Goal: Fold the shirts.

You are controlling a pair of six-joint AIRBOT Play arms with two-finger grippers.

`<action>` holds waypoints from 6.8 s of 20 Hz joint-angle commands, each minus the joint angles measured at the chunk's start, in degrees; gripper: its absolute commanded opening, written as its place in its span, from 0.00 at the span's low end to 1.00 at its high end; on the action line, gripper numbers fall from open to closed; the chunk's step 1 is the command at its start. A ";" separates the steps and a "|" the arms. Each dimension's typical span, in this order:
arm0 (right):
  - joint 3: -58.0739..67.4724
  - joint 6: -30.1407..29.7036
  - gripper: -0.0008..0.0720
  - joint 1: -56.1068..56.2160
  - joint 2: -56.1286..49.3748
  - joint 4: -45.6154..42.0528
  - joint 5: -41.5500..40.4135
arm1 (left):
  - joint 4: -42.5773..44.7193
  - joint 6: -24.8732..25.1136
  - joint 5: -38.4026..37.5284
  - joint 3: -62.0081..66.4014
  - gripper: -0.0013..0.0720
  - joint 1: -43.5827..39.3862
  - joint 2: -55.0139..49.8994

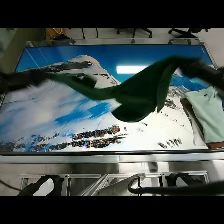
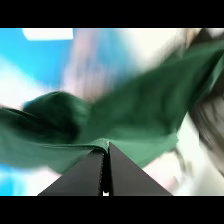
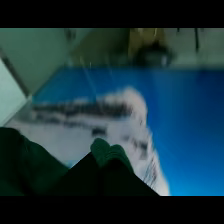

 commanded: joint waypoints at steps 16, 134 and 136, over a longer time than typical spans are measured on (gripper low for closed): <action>12.33 -1.77 0.04 -9.01 -10.19 8.15 9.77 | 18.01 -5.49 13.62 3.32 0.04 8.09 9.49; 20.33 7.82 0.45 -2.75 -52.89 -24.96 -0.52 | 44.65 -21.18 -4.76 35.47 0.83 -13.86 -57.13; 20.33 14.60 0.46 -3.76 -47.71 -32.44 2.03 | 44.63 -25.94 -10.49 35.47 0.83 -11.85 -55.49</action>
